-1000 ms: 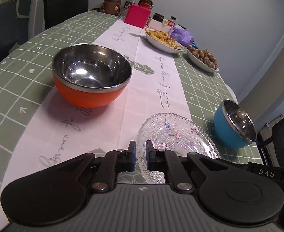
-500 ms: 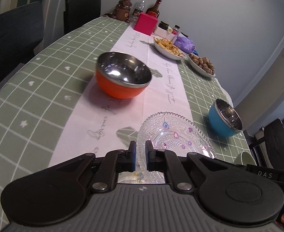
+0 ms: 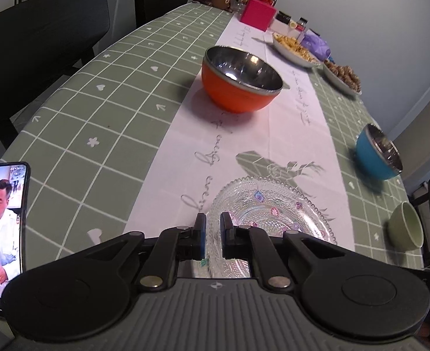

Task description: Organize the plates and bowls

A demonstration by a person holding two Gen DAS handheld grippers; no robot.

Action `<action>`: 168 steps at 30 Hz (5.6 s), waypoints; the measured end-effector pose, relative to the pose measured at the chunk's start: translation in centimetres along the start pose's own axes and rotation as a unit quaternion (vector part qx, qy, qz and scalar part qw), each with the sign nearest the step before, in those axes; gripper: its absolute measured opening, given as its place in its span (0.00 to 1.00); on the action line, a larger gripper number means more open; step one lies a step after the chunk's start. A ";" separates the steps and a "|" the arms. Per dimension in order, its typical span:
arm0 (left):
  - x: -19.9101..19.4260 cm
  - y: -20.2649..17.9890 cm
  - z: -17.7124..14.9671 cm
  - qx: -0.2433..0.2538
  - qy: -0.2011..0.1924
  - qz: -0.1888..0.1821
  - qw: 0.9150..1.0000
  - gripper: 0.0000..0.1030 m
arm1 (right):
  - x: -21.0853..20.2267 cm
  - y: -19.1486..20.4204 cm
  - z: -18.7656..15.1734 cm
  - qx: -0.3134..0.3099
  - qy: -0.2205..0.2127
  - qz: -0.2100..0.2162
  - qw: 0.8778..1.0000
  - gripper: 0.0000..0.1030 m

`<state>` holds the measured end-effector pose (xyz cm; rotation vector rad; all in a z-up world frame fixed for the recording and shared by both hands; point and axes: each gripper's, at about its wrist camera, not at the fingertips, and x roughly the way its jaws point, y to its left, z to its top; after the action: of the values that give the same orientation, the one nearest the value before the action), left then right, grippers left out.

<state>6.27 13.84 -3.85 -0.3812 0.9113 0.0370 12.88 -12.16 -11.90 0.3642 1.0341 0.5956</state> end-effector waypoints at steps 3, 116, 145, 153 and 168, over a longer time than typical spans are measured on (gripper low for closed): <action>-0.1 -0.1 -0.3 0.008 0.001 0.005 1.000 0.10 | 0.0 0.3 0.0 -0.008 0.001 -0.007 1.000 0.09; 15.5 -27.1 9.1 0.089 -0.021 -0.080 0.993 0.25 | -9.1 -18.1 17.1 0.138 -0.159 -0.168 0.963 0.29; 10.1 -24.6 8.4 0.097 -0.009 -0.042 0.994 0.12 | -9.4 -13.6 16.0 0.106 -0.111 -0.126 0.980 0.09; 4.1 -20.7 5.9 0.064 0.018 -0.043 0.997 0.12 | -12.5 -8.5 11.8 0.054 -0.108 -0.089 0.989 0.09; 2.4 -17.5 -1.1 0.073 0.119 -0.078 0.987 0.15 | -13.8 -10.0 1.2 0.075 -0.084 -0.091 0.989 0.08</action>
<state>10.27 -3.17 -0.98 -0.3230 1.1089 -0.2232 11.61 -28.59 -7.26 0.4397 0.9412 0.3178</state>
